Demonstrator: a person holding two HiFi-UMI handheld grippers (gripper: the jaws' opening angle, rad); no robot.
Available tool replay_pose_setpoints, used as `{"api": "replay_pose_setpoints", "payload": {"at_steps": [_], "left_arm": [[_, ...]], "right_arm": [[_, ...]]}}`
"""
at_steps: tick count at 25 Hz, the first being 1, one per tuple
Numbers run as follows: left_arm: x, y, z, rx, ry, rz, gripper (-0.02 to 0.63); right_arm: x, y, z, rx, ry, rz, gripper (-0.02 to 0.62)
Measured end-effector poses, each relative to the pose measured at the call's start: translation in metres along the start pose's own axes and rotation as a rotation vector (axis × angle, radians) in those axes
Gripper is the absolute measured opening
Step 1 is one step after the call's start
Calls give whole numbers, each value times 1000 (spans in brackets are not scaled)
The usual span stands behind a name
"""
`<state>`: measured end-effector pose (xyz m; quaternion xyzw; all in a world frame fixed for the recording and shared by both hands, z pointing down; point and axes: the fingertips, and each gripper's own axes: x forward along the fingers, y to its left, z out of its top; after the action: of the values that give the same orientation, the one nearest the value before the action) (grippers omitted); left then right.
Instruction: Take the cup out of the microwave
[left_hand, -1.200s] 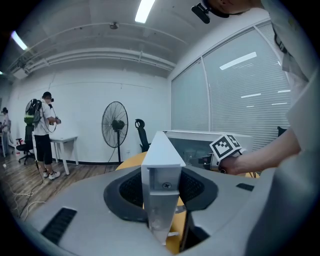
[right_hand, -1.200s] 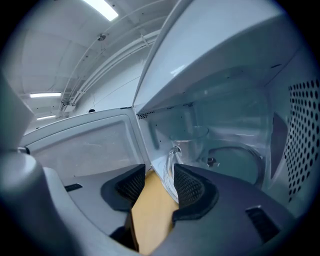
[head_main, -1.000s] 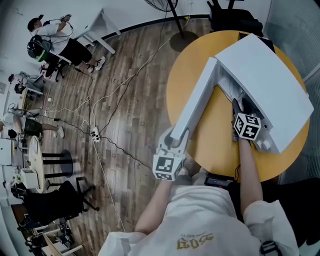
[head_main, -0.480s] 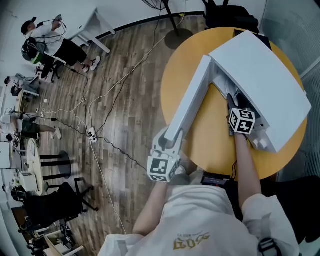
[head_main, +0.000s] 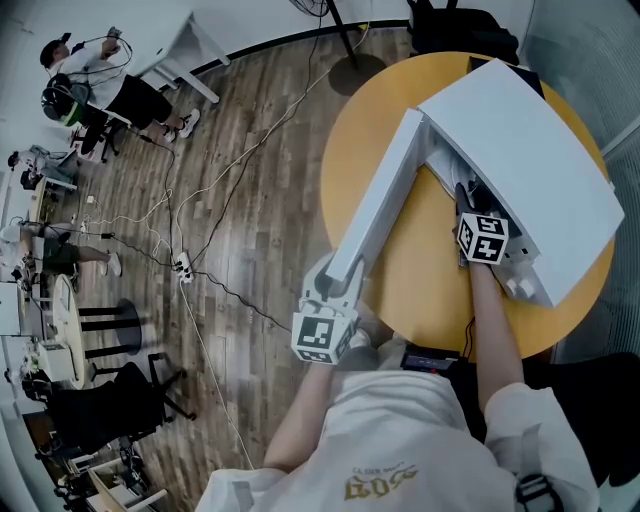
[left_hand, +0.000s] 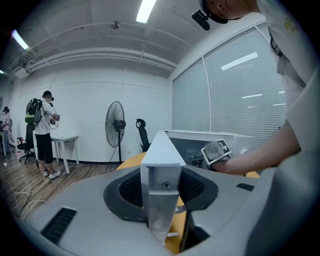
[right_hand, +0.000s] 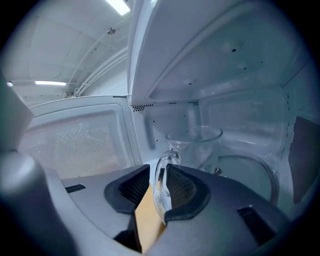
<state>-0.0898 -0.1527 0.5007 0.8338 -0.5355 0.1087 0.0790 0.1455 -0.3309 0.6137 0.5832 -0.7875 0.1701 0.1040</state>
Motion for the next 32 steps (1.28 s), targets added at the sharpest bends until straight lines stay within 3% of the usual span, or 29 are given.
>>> {"api": "replay_pose_setpoints", "payload": {"at_steps": [10, 32], "left_arm": [[-1, 3, -3, -4, -4, 6, 172], [-2, 5, -3, -30, -7, 9, 175]], "right_arm": [[3, 2, 1, -48, -20, 18, 40], [-5, 14, 5, -35, -49, 83, 25]]}}
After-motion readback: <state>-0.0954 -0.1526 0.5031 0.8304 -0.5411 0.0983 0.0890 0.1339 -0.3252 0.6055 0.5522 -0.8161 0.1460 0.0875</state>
